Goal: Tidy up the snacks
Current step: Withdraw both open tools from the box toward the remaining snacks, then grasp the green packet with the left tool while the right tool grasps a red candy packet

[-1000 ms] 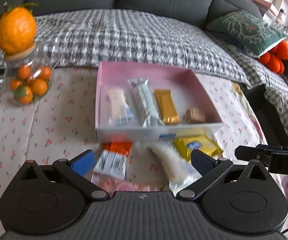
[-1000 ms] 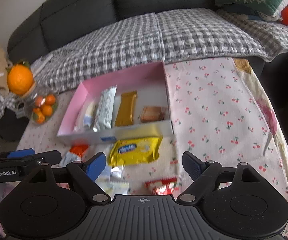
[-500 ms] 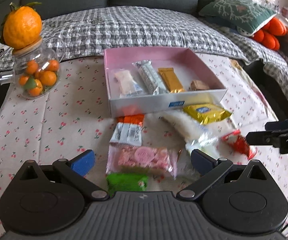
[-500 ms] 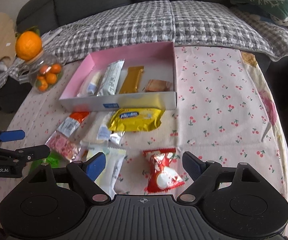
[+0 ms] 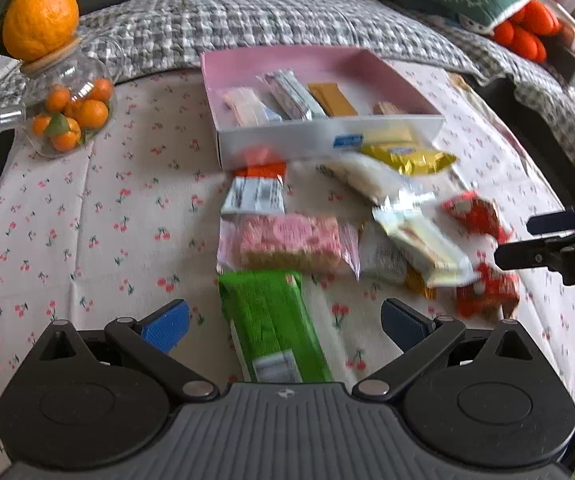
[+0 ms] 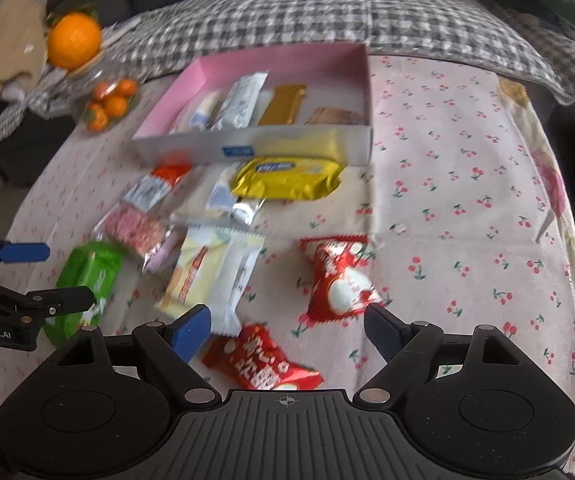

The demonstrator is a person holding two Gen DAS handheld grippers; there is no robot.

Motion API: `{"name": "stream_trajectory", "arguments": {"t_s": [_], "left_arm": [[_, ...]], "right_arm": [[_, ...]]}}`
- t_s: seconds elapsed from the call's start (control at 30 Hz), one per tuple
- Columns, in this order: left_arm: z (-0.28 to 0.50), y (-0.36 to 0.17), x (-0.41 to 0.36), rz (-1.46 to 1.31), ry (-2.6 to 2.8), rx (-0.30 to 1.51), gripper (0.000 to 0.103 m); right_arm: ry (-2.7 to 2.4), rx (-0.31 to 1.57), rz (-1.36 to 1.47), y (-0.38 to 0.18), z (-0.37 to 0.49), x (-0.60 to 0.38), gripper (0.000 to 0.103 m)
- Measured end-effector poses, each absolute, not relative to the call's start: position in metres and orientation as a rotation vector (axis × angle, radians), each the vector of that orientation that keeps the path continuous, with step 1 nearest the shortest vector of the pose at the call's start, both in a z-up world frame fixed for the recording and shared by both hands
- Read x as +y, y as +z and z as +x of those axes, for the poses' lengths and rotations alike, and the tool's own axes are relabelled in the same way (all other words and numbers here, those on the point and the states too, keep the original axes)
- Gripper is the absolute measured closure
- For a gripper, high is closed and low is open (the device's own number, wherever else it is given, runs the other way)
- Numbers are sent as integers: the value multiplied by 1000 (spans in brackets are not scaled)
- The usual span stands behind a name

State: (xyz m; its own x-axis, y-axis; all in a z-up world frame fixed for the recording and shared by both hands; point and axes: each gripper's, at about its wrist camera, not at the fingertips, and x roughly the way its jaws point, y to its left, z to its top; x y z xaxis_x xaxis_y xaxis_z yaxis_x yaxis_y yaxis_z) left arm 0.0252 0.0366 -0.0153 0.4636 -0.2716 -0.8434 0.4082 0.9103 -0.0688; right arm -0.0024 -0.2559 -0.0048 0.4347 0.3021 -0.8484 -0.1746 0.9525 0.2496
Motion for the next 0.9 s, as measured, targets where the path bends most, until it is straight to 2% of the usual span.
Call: {"name": "stream_trajectory", "arguments": {"t_s": [0.57, 0.73, 0.9], "left_arm": [[-15, -46, 56, 156, -500, 895, 1], [-13, -47, 54, 138, -501, 880, 3], [-12, -45, 51, 125, -500, 875, 12]], "right_arm": [[427, 1016, -128, -34, -31, -224, 17], [444, 1014, -133, -41, -34, -224, 17], [423, 1014, -116, -41, -32, -227, 17]]}}
